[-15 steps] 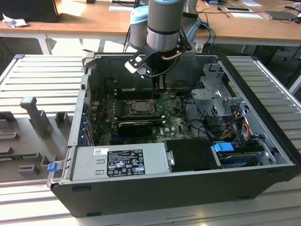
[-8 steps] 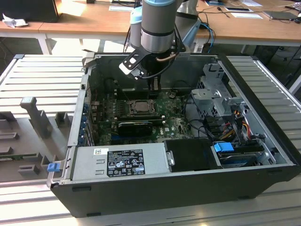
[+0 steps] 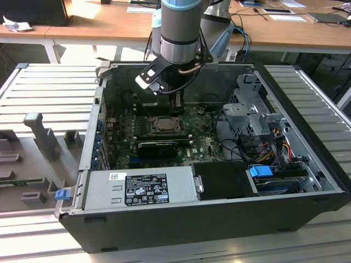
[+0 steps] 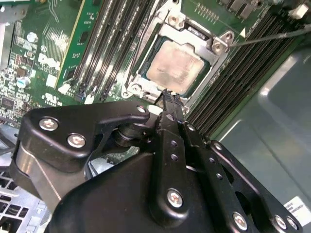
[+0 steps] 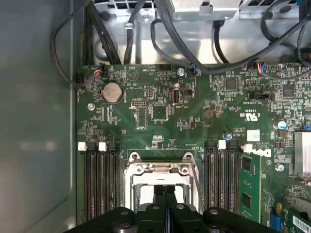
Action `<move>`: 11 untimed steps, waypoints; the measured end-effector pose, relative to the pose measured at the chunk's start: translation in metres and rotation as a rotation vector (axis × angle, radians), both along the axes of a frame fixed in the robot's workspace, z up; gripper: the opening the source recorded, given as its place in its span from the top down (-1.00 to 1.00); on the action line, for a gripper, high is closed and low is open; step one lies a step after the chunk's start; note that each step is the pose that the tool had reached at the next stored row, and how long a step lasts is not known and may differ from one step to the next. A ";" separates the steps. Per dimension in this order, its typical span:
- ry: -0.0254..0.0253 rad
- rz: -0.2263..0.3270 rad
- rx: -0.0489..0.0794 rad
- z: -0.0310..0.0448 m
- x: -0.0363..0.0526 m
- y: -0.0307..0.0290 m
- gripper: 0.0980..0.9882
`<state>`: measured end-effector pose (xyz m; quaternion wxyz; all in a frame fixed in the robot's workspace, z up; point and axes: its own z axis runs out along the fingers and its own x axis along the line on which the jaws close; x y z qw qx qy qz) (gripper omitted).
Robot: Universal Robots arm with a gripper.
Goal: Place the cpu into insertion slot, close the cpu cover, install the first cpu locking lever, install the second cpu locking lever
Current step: 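Close the cpu cover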
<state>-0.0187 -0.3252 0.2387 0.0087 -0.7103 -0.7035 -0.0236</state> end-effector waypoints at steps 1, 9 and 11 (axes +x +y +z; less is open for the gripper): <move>0.0000 0.000 0.000 -0.0002 -0.0029 0.0001 0.98; 0.0000 0.000 0.000 -0.0003 -0.0189 0.0001 0.98; -0.0001 0.000 0.000 -0.0003 -0.0216 0.0001 0.98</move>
